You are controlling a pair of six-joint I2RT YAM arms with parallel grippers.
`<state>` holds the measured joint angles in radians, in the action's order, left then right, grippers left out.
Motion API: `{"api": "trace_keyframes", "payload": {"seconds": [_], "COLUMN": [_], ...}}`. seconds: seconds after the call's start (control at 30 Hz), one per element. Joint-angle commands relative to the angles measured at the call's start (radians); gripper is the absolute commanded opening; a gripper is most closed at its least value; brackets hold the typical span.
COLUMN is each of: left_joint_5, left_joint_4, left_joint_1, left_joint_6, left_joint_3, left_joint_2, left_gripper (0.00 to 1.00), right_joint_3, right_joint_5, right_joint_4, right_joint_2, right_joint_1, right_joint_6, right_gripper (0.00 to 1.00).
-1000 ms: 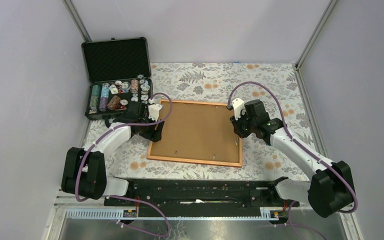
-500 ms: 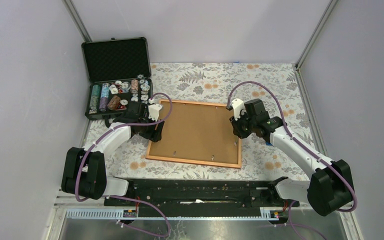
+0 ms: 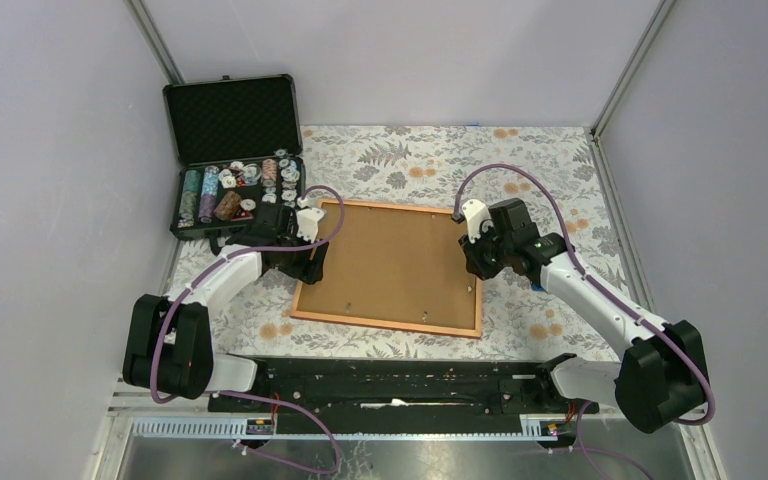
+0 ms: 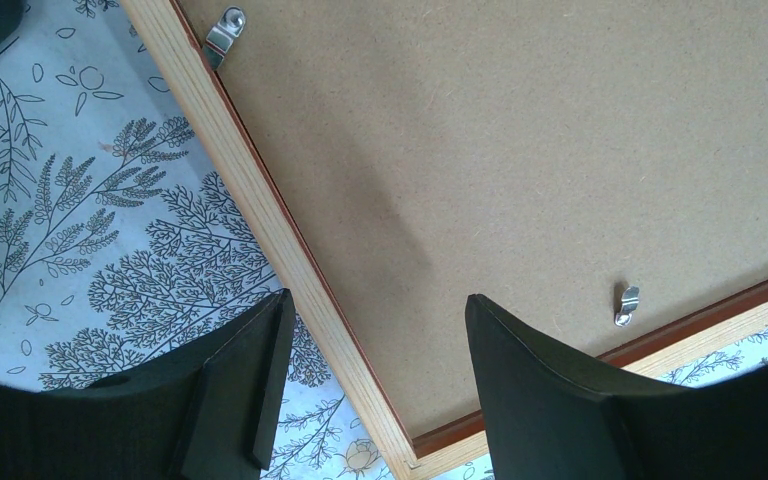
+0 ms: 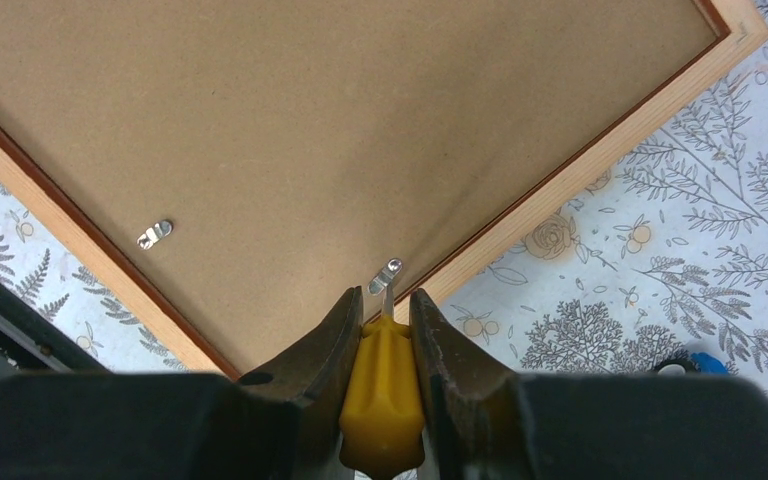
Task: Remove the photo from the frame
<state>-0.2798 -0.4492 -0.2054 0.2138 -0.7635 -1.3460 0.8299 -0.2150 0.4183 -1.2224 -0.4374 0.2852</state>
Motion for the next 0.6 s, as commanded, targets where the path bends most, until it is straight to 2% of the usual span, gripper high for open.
{"api": "trace_keyframes", "payload": {"seconds": [0.0, 0.17, 0.57], "left_joint_5": [-0.011, -0.012, -0.015], "left_joint_4": [0.04, 0.04, 0.04], "left_joint_1": [0.004, 0.003, 0.004], "left_joint_6": [0.015, 0.012, 0.014], "left_joint_3": [-0.002, -0.004, -0.002], "left_joint_2": [0.011, 0.009, 0.013], "left_gripper": [0.69, 0.69, 0.69], "right_joint_3": [0.011, 0.01, -0.008], "right_joint_5": [-0.073, -0.077, -0.109], "right_joint_4": [0.111, 0.113, -0.014], "right_joint_2": [0.01, 0.011, -0.033], "right_joint_1": [-0.007, -0.008, -0.009], "right_joint_6": [-0.001, 0.008, -0.015], "right_gripper": [0.0, 0.0, 0.0]}}
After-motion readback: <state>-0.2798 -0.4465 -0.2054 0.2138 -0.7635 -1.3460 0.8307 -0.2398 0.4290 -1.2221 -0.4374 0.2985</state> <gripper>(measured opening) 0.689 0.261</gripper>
